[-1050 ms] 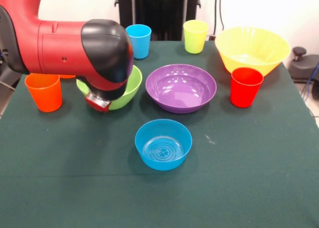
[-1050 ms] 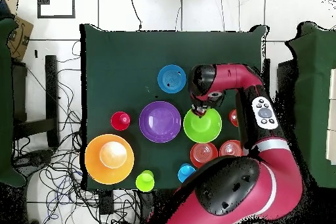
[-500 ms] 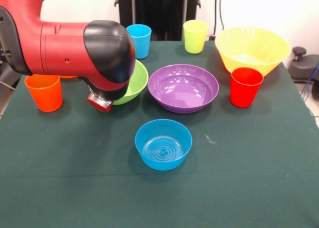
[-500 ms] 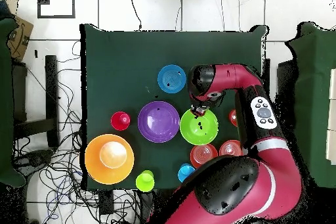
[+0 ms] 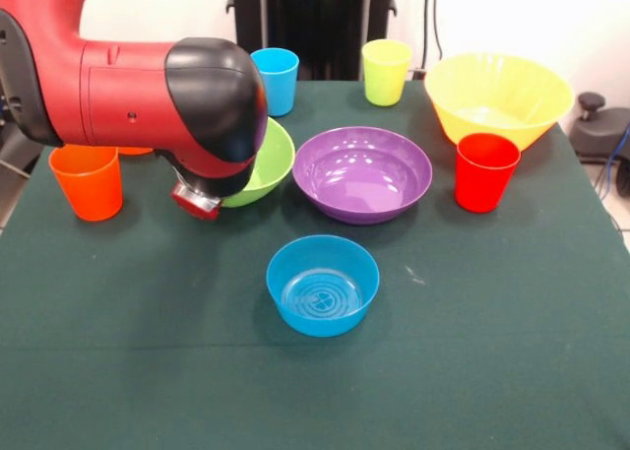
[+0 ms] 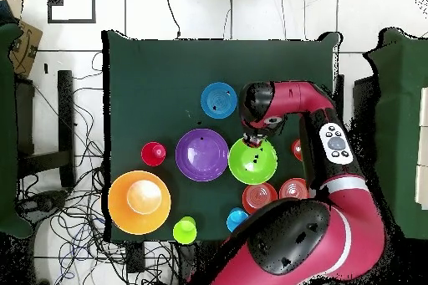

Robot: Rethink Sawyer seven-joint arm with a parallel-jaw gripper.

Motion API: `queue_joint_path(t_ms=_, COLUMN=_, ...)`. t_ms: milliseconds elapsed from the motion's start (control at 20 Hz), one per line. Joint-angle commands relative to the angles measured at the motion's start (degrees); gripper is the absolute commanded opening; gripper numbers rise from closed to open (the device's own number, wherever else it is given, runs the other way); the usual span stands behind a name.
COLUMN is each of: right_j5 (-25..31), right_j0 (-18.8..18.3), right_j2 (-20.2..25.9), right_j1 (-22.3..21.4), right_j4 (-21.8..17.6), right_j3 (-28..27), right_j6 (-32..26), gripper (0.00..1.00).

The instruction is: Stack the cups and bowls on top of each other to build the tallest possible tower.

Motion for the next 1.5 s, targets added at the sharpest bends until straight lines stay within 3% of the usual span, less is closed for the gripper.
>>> queue_joint_path(t_ms=50, right_j5=2.2, right_j0=1.5, right_j2=2.1, right_j1=-4.2, right_j4=0.3, right_j3=-2.0, right_j6=-8.5, gripper=0.00)
queue_joint_path(t_ms=100, right_j5=4.2, right_j0=0.1, right_j2=2.2, right_j1=-4.6, right_j4=0.3, right_j3=-4.3, right_j6=-11.1, gripper=0.00)
queue_joint_path(t_ms=450, right_j5=6.8, right_j0=-0.4, right_j2=3.4, right_j1=-6.3, right_j4=0.4, right_j3=-6.0, right_j6=-15.1, gripper=0.00)
queue_joint_path(t_ms=1050, right_j5=9.2, right_j0=-1.4, right_j2=4.5, right_j1=-5.8, right_j4=1.3, right_j3=-8.7, right_j6=-18.3, gripper=0.00)
queue_joint_path(t_ms=1200, right_j5=9.8, right_j0=-2.8, right_j2=5.8, right_j1=-4.8, right_j4=4.0, right_j3=-9.2, right_j6=-16.9, gripper=0.00)
queue_joint_path(t_ms=1500, right_j5=8.7, right_j0=-6.5, right_j2=9.1, right_j1=-2.9, right_j4=13.7, right_j3=-8.2, right_j6=-9.6, gripper=0.00)
